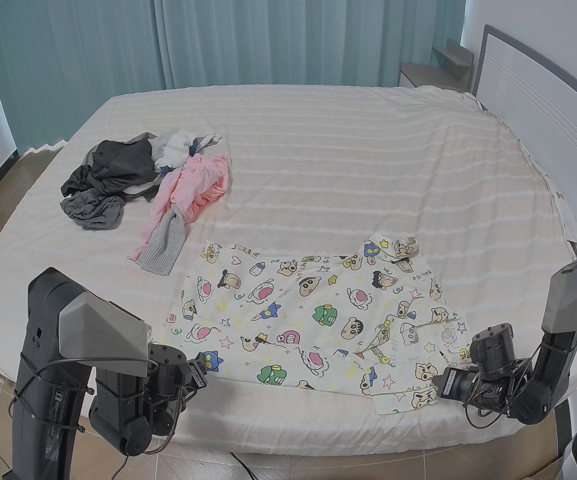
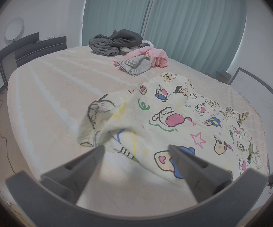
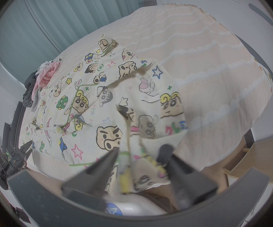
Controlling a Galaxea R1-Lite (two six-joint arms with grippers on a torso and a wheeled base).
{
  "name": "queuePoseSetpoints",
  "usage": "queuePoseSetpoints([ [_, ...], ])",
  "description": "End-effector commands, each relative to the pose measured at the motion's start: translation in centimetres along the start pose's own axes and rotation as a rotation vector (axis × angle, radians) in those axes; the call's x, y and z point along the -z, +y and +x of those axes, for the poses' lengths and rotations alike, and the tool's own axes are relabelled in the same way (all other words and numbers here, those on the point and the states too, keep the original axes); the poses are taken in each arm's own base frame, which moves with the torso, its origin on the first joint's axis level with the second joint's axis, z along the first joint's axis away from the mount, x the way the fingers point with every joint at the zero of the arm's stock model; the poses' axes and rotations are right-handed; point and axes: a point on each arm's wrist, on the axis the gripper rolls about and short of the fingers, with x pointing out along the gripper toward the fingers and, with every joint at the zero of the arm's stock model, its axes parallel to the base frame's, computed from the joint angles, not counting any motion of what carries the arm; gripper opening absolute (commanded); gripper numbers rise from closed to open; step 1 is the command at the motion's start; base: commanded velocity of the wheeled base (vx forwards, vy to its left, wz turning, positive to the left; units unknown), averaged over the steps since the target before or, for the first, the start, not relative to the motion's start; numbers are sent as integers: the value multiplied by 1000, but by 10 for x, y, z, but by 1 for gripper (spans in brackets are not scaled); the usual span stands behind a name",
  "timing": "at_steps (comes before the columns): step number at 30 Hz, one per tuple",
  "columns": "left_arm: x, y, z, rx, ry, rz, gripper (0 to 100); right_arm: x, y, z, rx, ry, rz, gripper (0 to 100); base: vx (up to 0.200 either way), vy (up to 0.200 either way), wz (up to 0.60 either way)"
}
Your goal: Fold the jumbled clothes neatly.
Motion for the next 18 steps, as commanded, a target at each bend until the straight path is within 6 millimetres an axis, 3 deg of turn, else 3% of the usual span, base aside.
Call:
queuePoseSetpoints([
  [1, -2, -1, 0, 9, -16, 8, 100, -2, 0, -2, -4, -11, 1, 100, 0, 0, 0],
  [4, -6, 0, -4, 4, -19, 49, 100, -4, 1, -6, -6, -26, 3, 100, 0, 0, 0],
  [18, -86, -18, -70, 140, -250, 97, 100, -30, 4, -60, -65, -228, -20, 100, 0, 0, 0],
])
